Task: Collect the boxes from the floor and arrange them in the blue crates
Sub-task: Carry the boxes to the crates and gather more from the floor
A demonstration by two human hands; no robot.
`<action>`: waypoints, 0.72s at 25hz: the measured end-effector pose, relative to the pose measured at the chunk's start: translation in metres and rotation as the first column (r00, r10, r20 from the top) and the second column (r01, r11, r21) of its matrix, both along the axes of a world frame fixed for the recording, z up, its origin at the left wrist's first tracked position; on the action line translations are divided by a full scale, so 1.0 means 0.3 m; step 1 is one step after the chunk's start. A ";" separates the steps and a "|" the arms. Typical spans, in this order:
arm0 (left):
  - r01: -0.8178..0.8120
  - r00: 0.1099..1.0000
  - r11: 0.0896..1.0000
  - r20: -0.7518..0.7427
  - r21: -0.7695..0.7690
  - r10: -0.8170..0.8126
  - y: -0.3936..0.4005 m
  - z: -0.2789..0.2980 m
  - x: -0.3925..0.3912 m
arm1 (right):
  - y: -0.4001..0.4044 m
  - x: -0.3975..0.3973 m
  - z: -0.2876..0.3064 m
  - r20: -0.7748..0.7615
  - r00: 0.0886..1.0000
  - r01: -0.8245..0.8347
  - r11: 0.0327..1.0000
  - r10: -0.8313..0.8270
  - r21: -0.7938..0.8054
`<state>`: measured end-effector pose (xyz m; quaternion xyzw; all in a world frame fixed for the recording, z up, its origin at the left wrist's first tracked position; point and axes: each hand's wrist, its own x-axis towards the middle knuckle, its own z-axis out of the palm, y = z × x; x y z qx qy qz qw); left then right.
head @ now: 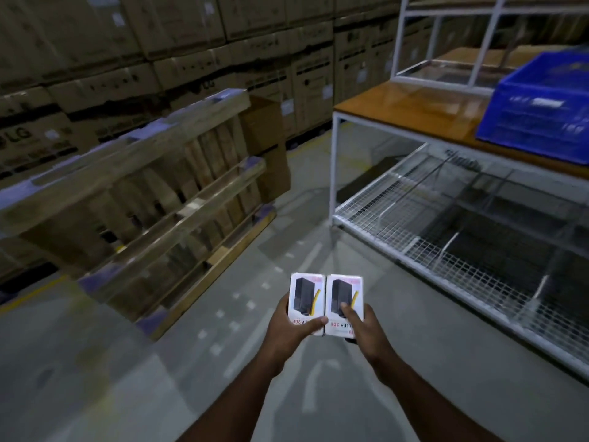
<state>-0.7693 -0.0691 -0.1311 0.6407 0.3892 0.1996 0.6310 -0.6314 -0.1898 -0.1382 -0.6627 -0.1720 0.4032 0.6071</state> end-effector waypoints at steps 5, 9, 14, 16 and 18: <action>0.062 0.998 0.998 -0.025 0.016 -0.062 0.006 0.004 0.347 | -0.040 0.323 0.026 0.032 0.996 0.081 0.996 -0.082 0.030; 0.128 0.991 0.991 0.020 0.029 -0.129 0.005 0.026 0.604 | -0.066 0.541 0.042 0.050 0.982 0.182 0.982 -0.184 0.044; 0.225 0.970 0.974 0.084 0.036 -0.227 0.043 0.063 0.940 | -0.061 0.801 0.104 0.084 0.942 0.317 0.944 -0.324 0.091; 0.271 0.954 0.962 0.121 0.047 -0.275 0.071 0.086 1.093 | -0.044 0.921 0.121 0.116 0.918 0.368 0.923 -0.380 0.112; 0.318 0.932 0.946 0.161 0.064 -0.325 0.108 0.109 1.260 | -0.017 1.053 0.143 0.150 0.882 0.431 0.894 -0.447 0.125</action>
